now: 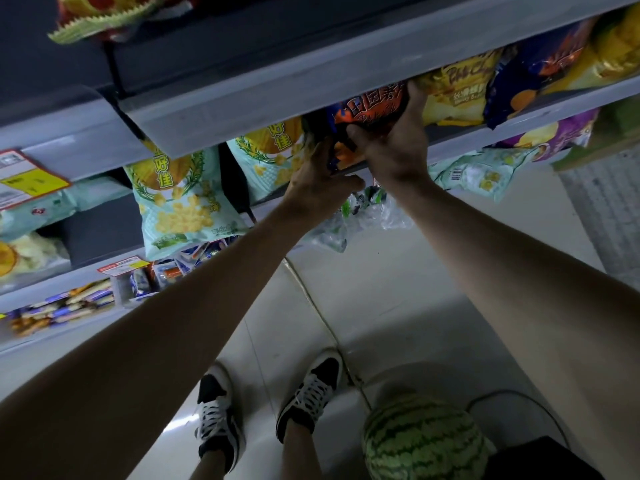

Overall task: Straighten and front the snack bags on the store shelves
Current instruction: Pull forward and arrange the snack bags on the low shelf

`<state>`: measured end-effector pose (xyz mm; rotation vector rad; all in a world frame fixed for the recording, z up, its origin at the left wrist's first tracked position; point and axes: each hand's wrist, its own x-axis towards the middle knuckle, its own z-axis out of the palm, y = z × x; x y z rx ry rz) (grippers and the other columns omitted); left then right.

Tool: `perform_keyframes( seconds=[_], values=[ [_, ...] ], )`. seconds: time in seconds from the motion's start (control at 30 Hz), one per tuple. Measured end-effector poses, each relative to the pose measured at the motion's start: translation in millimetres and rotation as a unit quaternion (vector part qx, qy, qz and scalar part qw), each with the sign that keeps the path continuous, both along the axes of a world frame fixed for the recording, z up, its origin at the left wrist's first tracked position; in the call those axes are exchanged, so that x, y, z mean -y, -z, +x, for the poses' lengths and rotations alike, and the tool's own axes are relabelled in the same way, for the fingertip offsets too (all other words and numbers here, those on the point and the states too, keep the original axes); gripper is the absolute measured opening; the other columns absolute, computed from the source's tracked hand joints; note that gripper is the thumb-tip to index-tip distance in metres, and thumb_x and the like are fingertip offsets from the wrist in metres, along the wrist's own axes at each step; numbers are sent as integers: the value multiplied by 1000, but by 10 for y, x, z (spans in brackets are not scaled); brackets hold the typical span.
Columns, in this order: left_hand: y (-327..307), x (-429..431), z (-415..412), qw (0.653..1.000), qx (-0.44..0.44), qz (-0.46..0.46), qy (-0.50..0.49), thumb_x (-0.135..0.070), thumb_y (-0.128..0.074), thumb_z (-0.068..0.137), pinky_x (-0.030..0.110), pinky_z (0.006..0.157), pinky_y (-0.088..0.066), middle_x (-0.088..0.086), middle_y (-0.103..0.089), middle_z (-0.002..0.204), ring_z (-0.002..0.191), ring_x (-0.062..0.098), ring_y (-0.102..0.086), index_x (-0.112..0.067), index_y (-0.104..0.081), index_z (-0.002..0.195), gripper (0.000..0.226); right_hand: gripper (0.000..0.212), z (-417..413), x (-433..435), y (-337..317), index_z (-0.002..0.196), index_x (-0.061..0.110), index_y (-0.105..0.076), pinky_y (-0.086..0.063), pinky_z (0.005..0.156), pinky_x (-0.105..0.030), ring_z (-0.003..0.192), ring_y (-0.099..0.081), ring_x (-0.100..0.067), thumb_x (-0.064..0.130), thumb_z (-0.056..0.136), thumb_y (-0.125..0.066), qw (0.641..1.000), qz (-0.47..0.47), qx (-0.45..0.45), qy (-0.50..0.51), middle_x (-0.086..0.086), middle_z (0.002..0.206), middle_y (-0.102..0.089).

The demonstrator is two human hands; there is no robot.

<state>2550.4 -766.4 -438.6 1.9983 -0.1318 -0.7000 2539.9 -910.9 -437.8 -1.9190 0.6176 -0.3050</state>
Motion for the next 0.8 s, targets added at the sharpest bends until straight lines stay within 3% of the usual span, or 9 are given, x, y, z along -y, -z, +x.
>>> perform_keyframes(
  seconds=[0.17, 0.3, 0.43, 0.53, 0.63, 0.73, 0.8],
  values=[
    [-234, -284, -201, 999, -15, 28, -34, -38, -76, 68, 41, 105, -56, 0, -73, 133, 117, 23, -71, -21, -58, 148, 84, 106, -141, -46, 74, 158, 13, -25, -53, 107, -44, 130, -58, -22, 37, 71, -81, 1000, -20, -20, -3, -5, 143, -56],
    [-493, -813, -391, 994, 7, 82, -69, -39, -65, 72, 41, 95, -60, 0, -76, 123, 101, 24, -76, -27, -67, 138, 67, 95, -321, -133, 91, 156, 12, -34, -51, 108, -41, 130, -56, -22, 39, 77, -78, 996, -81, -31, -10, -5, 141, -57],
    [-650, -1356, -497, 988, 62, 105, -94, -28, -71, 82, 34, 89, -60, -9, -76, 114, 94, 9, -73, -25, -74, 126, 44, 95, -525, -270, 81, 158, 10, -32, -42, 110, -31, 136, -48, -23, 50, 84, -75, 992, -120, -48, -8, -8, 148, -50],
    [-622, -1714, -545, 976, 98, 132, -144, -17, -72, 90, 33, 89, -59, -14, -76, 108, 88, 0, -71, -30, -73, 121, 34, 94, -617, -371, 97, 162, 10, -25, -38, 116, -36, 144, -41, -25, 47, 91, -74, 988, -133, -70, -24, -12, 156, -43],
    [-544, -1963, -552, 953, 127, 176, -212, -32, -72, 79, 37, 92, -55, -4, -73, 120, 99, 18, -72, -27, -66, 132, 54, 87, -630, -463, 59, 163, 10, -24, -36, 120, -44, 148, -37, -30, 36, 95, -72, 986, -125, -102, -43, -16, 160, -37],
    [-427, -2089, -435, 941, 110, 199, -249, -37, -86, 82, 41, 104, -45, 15, -56, 138, 127, 37, -56, -18, -47, 151, 81, 70, -642, -581, -15, 156, 11, -38, -36, 113, -32, 141, -44, -29, 30, 97, -71, 985, -118, -119, -35, -13, 152, -44],
    [-347, -2089, -263, 947, 51, 188, -254, -57, -89, 75, 47, 112, -44, 15, -52, 141, 131, 38, -52, -18, -42, 153, 99, 60, -669, -699, -67, 151, 11, -45, -38, 109, -28, 138, -47, -26, 27, 99, -70, 984, -119, -117, -57, -10, 151, -48]
  ],
)
